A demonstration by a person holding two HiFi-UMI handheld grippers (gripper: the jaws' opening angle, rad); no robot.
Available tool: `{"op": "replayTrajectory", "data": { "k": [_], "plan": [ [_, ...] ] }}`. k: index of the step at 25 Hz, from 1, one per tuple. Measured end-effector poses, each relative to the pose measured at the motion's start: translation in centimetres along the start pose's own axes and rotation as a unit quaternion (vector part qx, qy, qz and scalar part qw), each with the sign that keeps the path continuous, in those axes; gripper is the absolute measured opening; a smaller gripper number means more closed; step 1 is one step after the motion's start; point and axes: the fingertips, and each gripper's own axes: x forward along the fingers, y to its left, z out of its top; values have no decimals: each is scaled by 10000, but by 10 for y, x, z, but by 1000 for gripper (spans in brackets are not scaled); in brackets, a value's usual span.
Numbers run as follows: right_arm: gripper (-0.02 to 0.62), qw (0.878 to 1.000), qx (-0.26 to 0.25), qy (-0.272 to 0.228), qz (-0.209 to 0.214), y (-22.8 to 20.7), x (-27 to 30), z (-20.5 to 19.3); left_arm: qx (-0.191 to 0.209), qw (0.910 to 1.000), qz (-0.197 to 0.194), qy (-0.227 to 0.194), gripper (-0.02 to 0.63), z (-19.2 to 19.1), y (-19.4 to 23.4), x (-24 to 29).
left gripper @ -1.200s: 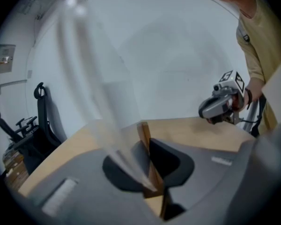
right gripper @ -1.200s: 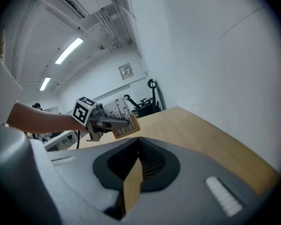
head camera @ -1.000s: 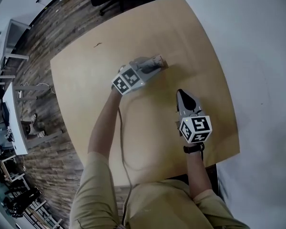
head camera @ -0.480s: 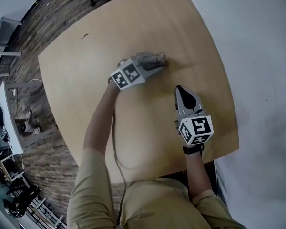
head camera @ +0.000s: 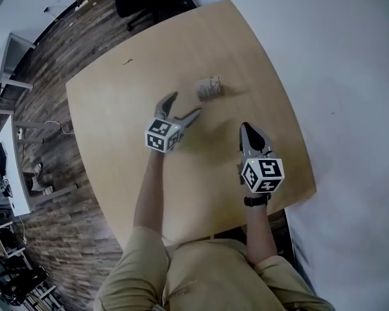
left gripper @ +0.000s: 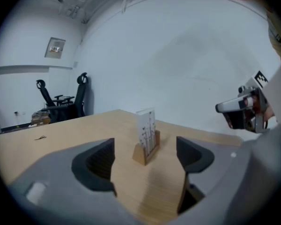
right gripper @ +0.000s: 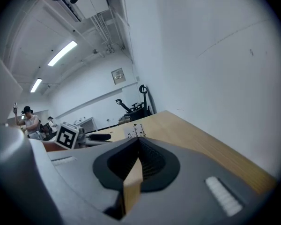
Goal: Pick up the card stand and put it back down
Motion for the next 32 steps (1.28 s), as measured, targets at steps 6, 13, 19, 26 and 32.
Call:
{"op": "replayTrajectory", "data": {
  "k": [6,13,19,26,32],
  "plan": [
    [5,9977,-623,-243,-78,58,-57,10,-115,9970,565,-513,268,15,-58,-93],
    [4,9943,-1025,-211,224,122,-105,-2,-292,9852,1127,-1256,147,42,-117,-183],
    [4,9925,-1105,-387,338,163,-135,5,-356,9751,1727,-1341,85,37,-140,-238],
    [4,9887,-1332,-646,250,193,-163,21,29,9662,2059,-1548,3,53,-170,-286],
    [4,9857,-1476,-788,190,217,-185,13,-124,9638,1985,-1778,2,54,-187,-315]
  ]
}}
